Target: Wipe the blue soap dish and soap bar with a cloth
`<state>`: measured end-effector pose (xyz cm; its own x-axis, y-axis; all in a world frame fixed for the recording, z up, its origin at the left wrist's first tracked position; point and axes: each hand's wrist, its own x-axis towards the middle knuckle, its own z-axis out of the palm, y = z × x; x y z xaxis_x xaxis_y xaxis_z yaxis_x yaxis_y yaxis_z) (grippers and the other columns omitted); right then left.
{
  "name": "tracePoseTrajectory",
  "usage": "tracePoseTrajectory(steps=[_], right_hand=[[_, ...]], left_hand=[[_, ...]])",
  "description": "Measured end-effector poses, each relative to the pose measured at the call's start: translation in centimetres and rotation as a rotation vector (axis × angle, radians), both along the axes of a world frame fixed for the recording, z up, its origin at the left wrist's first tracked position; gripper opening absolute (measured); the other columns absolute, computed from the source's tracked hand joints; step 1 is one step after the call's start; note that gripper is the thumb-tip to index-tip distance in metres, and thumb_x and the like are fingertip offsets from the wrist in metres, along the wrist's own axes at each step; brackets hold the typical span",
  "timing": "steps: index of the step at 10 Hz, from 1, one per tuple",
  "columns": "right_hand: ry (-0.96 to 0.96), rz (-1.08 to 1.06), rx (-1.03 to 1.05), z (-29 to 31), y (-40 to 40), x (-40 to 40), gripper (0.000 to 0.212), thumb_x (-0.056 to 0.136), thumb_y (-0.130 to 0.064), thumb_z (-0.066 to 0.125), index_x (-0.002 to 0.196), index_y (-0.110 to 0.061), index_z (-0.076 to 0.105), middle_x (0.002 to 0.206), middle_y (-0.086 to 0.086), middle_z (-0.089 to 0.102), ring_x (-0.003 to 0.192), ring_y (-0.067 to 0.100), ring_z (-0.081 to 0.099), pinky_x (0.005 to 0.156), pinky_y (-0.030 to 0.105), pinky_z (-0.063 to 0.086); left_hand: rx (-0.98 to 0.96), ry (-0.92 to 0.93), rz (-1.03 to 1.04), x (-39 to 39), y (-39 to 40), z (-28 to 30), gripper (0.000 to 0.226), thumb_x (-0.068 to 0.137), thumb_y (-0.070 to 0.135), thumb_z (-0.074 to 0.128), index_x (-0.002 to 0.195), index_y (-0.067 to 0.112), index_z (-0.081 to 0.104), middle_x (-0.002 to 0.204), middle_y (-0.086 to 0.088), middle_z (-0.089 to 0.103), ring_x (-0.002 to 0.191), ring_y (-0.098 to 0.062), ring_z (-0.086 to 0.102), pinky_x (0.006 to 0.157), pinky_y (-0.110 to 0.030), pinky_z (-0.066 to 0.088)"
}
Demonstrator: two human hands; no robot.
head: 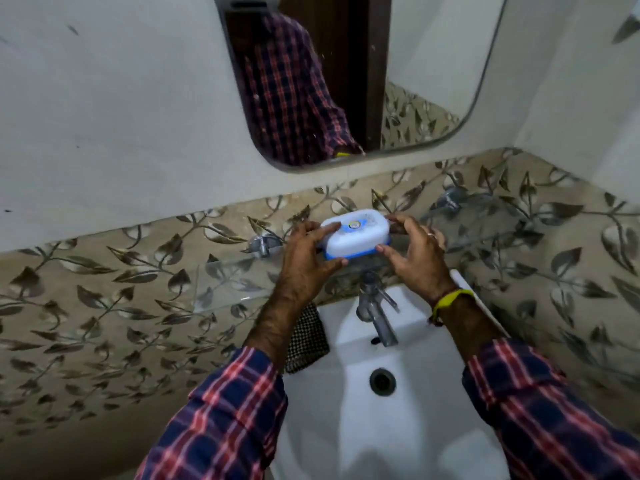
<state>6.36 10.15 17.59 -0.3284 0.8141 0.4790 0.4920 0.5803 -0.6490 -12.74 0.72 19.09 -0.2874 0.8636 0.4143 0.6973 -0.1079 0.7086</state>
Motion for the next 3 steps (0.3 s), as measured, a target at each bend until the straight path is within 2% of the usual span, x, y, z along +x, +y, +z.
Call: tracePoseTrajectory(steps=[1,2,3], right_hand=[[-0.018,-0.045,-0.008,0.2,-0.7,-0.2,0.049,0.079,-0.026,0.078,0.123,-0.015,0.060,0.115,0.000,0.072,0.116,0.024,0.062,0.108,0.048,0.030],[-0.028,-0.080,-0.012,-0.1,-1.4,-0.1,0.049,0.079,-0.023,0.077,0.123,-0.013,0.059,0.118,0.003,0.071,0.118,0.027,0.060,0.109,0.056,0.030],[0.056,-0.119,-0.036,0.1,-1.7,-0.1,0.047,0.079,-0.017,0.075,0.123,-0.008,0.060,0.121,0.009,0.067,0.119,0.032,0.058,0.108,0.054,0.035]], left_hand=[[0.039,-0.010,-0.002,-0.2,0.0,-0.3,0.069,0.070,0.001,0.089,0.133,0.000,0.062,0.128,-0.023,0.056,0.116,-0.038,0.060,0.098,-0.050,0.054],[0.015,-0.070,-0.020,-0.1,-0.2,-0.5,0.080,0.068,0.001,0.090,0.139,-0.001,0.055,0.136,-0.022,0.054,0.120,-0.036,0.060,0.099,-0.049,0.054],[-0.029,-0.066,-0.033,0.2,-0.4,-0.3,0.090,0.071,0.008,0.090,0.148,0.004,0.044,0.143,-0.021,0.047,0.128,-0.034,0.055,0.103,-0.047,0.051]])
